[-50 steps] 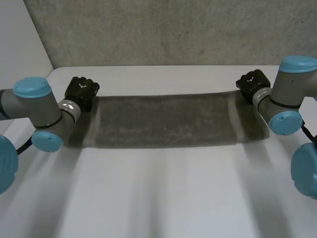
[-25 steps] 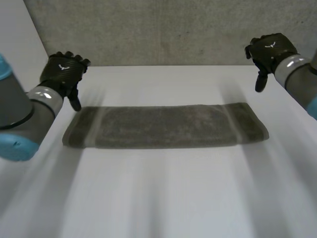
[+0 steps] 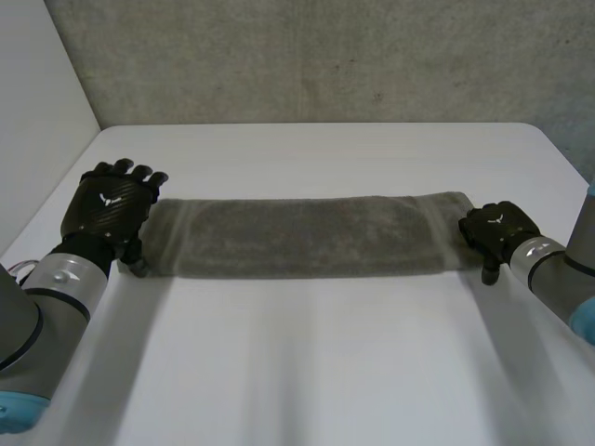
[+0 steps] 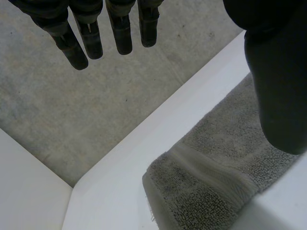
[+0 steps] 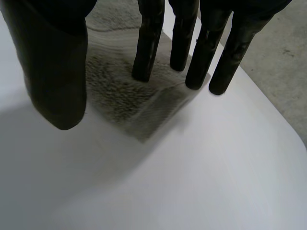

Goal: Fold the towel.

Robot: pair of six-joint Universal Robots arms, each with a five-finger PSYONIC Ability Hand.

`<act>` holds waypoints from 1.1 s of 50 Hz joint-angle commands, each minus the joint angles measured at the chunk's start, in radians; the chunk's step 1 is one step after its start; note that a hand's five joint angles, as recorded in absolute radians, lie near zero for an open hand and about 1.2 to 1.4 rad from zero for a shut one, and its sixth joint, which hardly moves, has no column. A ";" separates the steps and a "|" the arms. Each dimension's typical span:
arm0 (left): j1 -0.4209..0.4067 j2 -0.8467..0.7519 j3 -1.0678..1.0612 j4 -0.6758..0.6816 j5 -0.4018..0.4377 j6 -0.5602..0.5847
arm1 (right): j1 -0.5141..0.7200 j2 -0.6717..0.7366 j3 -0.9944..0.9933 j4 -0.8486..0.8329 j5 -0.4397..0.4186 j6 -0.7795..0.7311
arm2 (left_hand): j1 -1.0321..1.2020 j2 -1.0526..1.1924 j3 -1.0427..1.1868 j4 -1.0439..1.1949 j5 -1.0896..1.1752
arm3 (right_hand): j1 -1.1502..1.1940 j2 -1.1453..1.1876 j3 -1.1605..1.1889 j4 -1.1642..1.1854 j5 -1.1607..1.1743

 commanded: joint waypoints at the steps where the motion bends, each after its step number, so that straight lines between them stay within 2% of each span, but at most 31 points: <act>1: -0.004 -0.003 0.005 -0.002 -0.001 -0.001 | -0.004 0.048 -0.057 -0.030 0.003 0.001 | -0.091 -0.078 -0.074 -0.088 -0.216 | 0.421 0.431 0.427 0.429 0.418; 3: -0.004 -0.003 0.005 -0.002 -0.001 -0.001 | -0.016 0.068 -0.082 -0.032 0.016 0.001 | -0.091 -0.078 -0.074 -0.088 -0.216 | 0.884 0.894 0.890 0.892 0.881; 9: -0.009 -0.003 0.004 0.007 -0.001 -0.001 | -0.056 0.068 -0.092 -0.030 0.023 0.001 | -0.091 -0.078 -0.074 -0.088 -0.216 | 0.887 0.897 0.893 0.895 0.884; 14: 0.002 -0.003 -0.009 0.026 -0.001 -0.001 | -0.136 0.057 -0.100 -0.023 0.024 -0.016 | -0.091 -0.078 -0.074 -0.088 -0.216 | 0.887 0.897 0.893 0.895 0.884; 19: 0.003 0.000 -0.019 0.033 -0.001 -0.001 | -0.271 0.038 -0.164 -0.013 0.042 -0.072 | -0.091 -0.078 -0.074 -0.088 -0.216 | 0.887 0.897 0.893 0.895 0.884; 25: 0.003 0.006 -0.029 0.036 -0.001 -0.001 | -0.288 -0.007 -0.250 0.030 0.050 -0.101 | -0.091 -0.078 -0.074 -0.088 -0.216 | 0.887 0.897 0.893 0.895 0.884; 28: 0.005 0.006 -0.024 0.043 -0.001 -0.001 | -0.223 -0.035 -0.307 0.083 0.050 -0.083 | -0.091 -0.078 -0.074 -0.088 -0.216 | 0.887 0.897 0.893 0.895 0.884; 30: 0.005 0.006 -0.016 0.043 -0.001 -0.001 | -0.063 -0.045 -0.361 0.109 0.056 -0.050 | -0.091 -0.078 -0.074 -0.088 -0.216 | 0.887 0.897 0.893 0.895 0.884; 31: 0.005 0.006 -0.016 0.043 -0.001 -0.001 | -0.062 -0.045 -0.361 0.109 0.056 -0.049 | -0.091 -0.078 -0.074 -0.088 -0.216 | 0.887 0.897 0.893 0.895 0.884; 33: 0.006 0.006 -0.012 0.044 -0.001 -0.001 | 0.113 -0.050 -0.397 0.111 0.081 -0.037 | -0.091 -0.078 -0.074 -0.088 -0.216 | 0.887 0.897 0.893 0.895 0.884; 34: 0.006 0.004 -0.004 0.046 -0.001 -0.001 | 0.114 -0.050 -0.398 0.111 0.081 -0.037 | -0.091 -0.078 -0.074 -0.088 -0.216 | 0.887 0.897 0.893 0.895 0.884; 35: 0.006 0.001 0.005 0.047 -0.003 -0.002 | 0.199 -0.045 -0.411 0.111 0.096 -0.040 | -0.091 -0.078 -0.074 -0.088 -0.216 | 0.887 0.897 0.893 0.895 0.884; 36: 0.006 0.001 0.005 0.047 -0.003 -0.002 | 0.200 -0.045 -0.411 0.111 0.096 -0.040 | -0.091 -0.078 -0.074 -0.088 -0.216 | 0.887 0.897 0.893 0.895 0.884; 38: 0.006 -0.003 0.014 0.049 -0.003 -0.002 | 0.370 -0.016 -0.436 0.106 0.107 -0.042 | -0.091 -0.078 -0.074 -0.088 -0.216 | 0.887 0.897 0.893 0.895 0.884; 39: 0.006 -0.003 0.014 0.049 -0.003 -0.002 | 0.370 -0.016 -0.436 0.106 0.107 -0.042 | -0.091 -0.078 -0.074 -0.088 -0.216 | 0.887 0.897 0.893 0.895 0.884; 41: 0.005 -0.013 0.023 0.052 -0.003 -0.002 | 0.514 0.063 -0.457 0.106 0.108 -0.043 | -0.091 -0.078 -0.074 -0.088 -0.216 | 0.887 0.897 0.893 0.895 0.884; 42: 0.005 -0.013 0.023 0.052 -0.003 -0.002 | 0.515 0.064 -0.457 0.106 0.108 -0.043 | -0.091 -0.078 -0.074 -0.088 -0.216 | 0.887 0.897 0.893 0.895 0.884; 44: 0.003 -0.025 0.028 0.052 -0.003 -0.002 | 0.618 0.134 -0.476 0.103 0.108 -0.046 | -0.091 -0.078 -0.074 -0.088 -0.216 | 0.887 0.897 0.893 0.895 0.884; 50: 0.005 -0.051 0.037 0.059 -0.004 -0.002 | 0.689 0.220 -0.517 0.106 0.110 -0.046 | -0.091 -0.078 -0.074 -0.088 -0.216 | 0.887 0.897 0.893 0.895 0.884; 52: -0.001 -0.069 0.042 0.059 -0.004 -0.002 | 0.708 0.269 -0.533 0.114 0.111 -0.045 | -0.091 -0.078 -0.074 -0.088 -0.216 | -0.020 -0.010 -0.014 -0.013 -0.024; 53: -0.001 -0.069 0.042 0.059 -0.004 -0.002 | 0.708 0.269 -0.533 0.114 0.112 -0.045 | -0.091 -0.078 -0.074 -0.088 -0.216 | -0.025 -0.015 -0.019 -0.017 -0.028; 54: -0.006 -0.072 0.046 0.059 -0.004 -0.002 | 0.708 0.277 -0.533 0.115 0.116 -0.040 | -0.091 -0.078 -0.074 -0.088 -0.216 | -0.243 -0.233 -0.237 -0.235 -0.246; 55: -0.010 -0.077 0.050 0.059 -0.004 -0.001 | 0.700 0.271 -0.528 0.117 0.118 -0.031 | -0.091 -0.078 -0.074 -0.088 -0.216 | -0.234 -0.224 -0.228 -0.226 -0.237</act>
